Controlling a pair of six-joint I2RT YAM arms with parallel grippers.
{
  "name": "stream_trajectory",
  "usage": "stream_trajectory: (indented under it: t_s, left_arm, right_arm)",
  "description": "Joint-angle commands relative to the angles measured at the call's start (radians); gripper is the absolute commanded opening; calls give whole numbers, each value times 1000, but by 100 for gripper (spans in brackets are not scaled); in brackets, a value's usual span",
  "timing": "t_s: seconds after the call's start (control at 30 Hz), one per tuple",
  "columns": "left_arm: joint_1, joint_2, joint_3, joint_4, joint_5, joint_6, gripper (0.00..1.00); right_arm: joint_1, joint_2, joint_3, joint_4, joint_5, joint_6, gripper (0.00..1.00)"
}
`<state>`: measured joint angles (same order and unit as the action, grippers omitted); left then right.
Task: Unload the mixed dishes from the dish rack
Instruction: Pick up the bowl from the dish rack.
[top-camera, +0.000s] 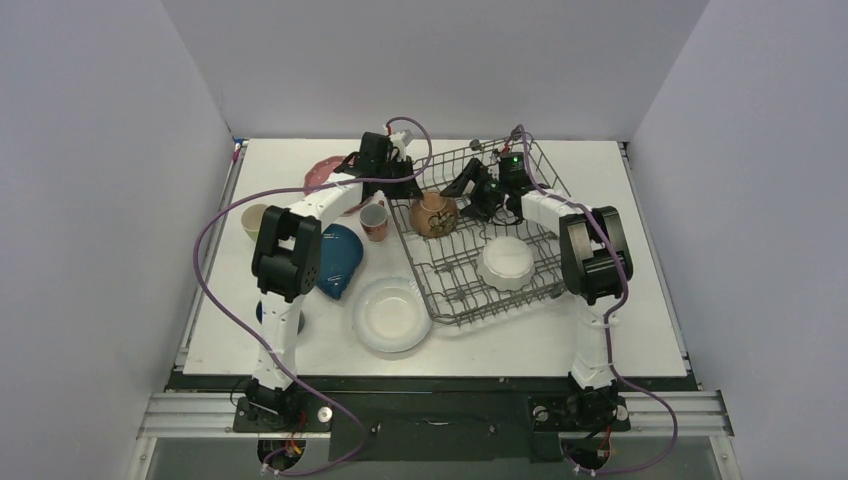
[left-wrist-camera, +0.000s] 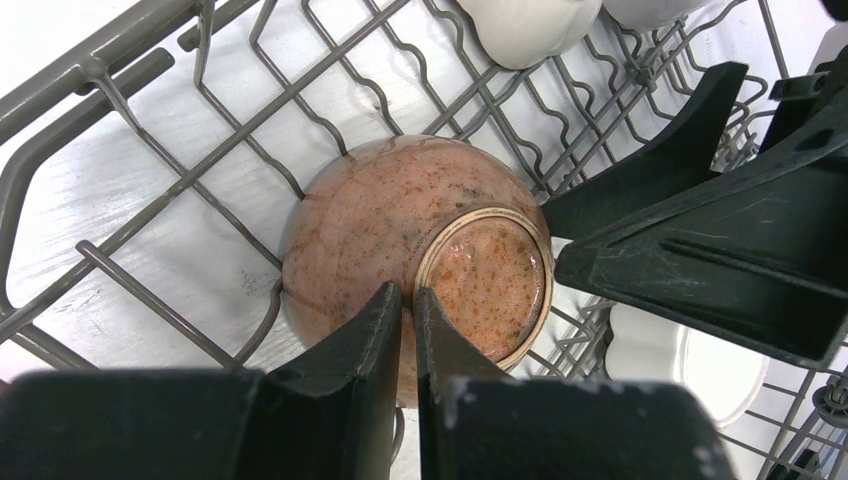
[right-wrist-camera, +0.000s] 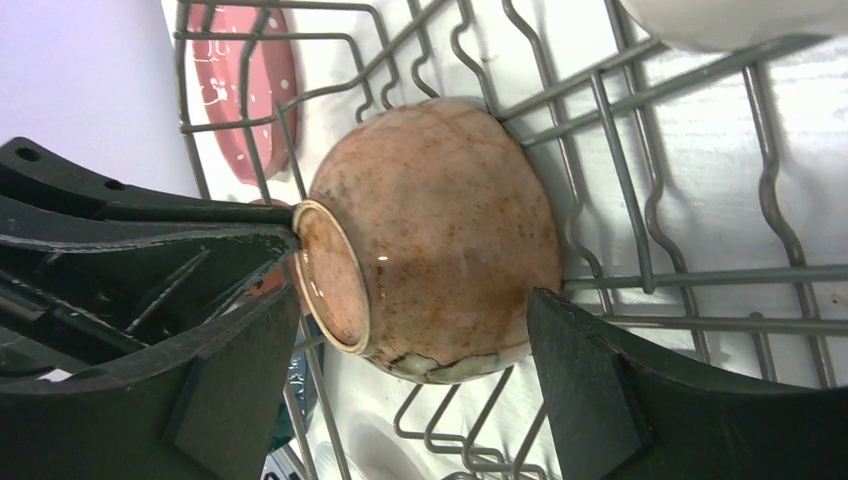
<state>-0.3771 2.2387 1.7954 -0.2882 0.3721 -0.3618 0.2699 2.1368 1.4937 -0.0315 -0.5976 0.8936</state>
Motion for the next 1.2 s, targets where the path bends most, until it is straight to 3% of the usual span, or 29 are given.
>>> stream_trajectory:
  t_s: [0.0, 0.37, 0.7, 0.83, 1.17]
  left_arm:
    - [61, 52, -57, -191, -198, 51, 5]
    - [76, 29, -82, -207, -264, 76, 4]
    - [86, 16, -99, -184, -191, 47, 4]
    - [89, 8, -99, -172, -149, 34, 4]
    - [89, 28, -83, -180, -82, 18, 5]
  right_arm:
    - [3, -33, -28, 4, 0, 20, 79]
    - [-1, 30, -31, 50, -46, 58, 79]
    - [2, 100, -4, 191, -144, 187, 79]
    - [17, 105, 105, -152, 40, -9, 79]
    - [37, 179, 113, -61, -74, 120, 80]
